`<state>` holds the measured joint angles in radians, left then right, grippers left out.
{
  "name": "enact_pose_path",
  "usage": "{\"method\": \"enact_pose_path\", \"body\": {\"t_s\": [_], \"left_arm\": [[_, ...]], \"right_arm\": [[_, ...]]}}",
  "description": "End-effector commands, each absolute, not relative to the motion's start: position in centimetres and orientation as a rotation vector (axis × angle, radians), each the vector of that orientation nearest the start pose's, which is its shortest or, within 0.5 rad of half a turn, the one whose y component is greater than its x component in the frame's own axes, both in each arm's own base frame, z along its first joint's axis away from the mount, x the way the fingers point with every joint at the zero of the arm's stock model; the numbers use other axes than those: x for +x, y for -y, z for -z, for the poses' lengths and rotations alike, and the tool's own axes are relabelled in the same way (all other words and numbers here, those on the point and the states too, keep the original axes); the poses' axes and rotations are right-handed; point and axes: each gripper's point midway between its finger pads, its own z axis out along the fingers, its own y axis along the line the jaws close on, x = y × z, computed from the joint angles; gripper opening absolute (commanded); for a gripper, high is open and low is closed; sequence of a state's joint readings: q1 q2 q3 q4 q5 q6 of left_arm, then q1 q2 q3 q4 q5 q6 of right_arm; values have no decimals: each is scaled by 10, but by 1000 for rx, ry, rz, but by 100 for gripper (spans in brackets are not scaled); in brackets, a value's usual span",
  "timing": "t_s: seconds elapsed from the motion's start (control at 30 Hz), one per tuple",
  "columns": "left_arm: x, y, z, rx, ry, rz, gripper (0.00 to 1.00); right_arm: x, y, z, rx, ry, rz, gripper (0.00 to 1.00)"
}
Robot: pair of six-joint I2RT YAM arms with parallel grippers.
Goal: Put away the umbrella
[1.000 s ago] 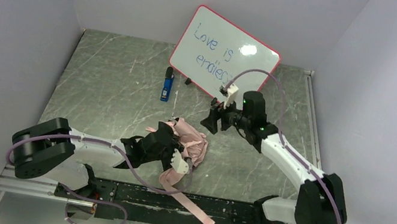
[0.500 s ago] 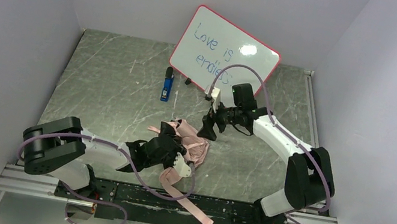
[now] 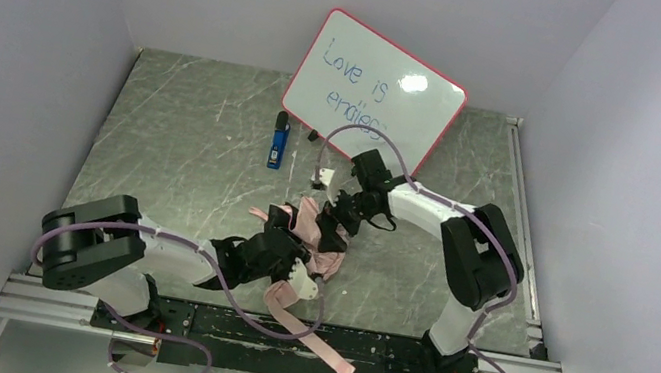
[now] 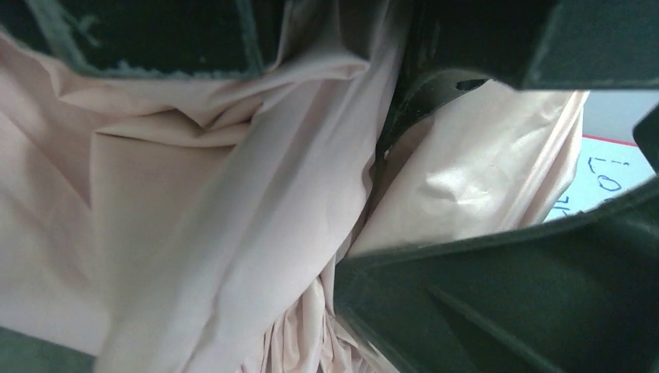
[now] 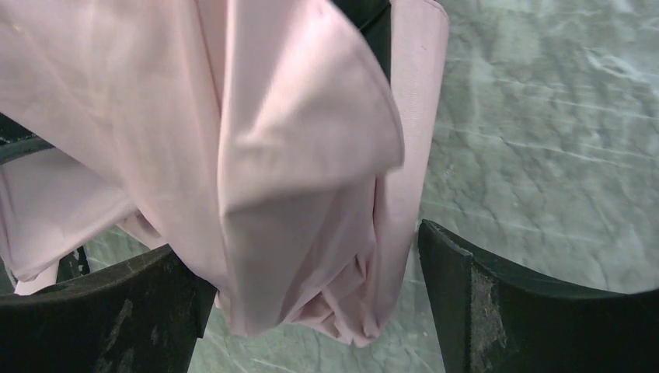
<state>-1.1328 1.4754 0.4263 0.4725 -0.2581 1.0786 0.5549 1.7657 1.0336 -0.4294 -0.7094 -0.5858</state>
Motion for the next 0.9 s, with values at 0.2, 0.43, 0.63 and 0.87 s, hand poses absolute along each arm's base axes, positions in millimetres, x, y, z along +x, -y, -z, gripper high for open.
{"method": "enact_pose_path", "body": {"t_s": [0.2, 0.43, 0.63, 0.87], "left_arm": [[215, 293, -41, 1864, -1079, -214, 5], [221, 293, -56, 1788, -1113, -222, 21], [217, 294, -97, 1670, -1148, -142, 83], [190, 280, -156, 1519, -1211, 79, 97]], "right_arm": [[225, -269, 5, -1724, -2155, -808, 90], [218, -252, 25, -1736, -2266, -719, 57], [231, -250, 23, -1686, -2224, -617, 29], [264, -239, 18, -1672, -2176, -381, 15]]}}
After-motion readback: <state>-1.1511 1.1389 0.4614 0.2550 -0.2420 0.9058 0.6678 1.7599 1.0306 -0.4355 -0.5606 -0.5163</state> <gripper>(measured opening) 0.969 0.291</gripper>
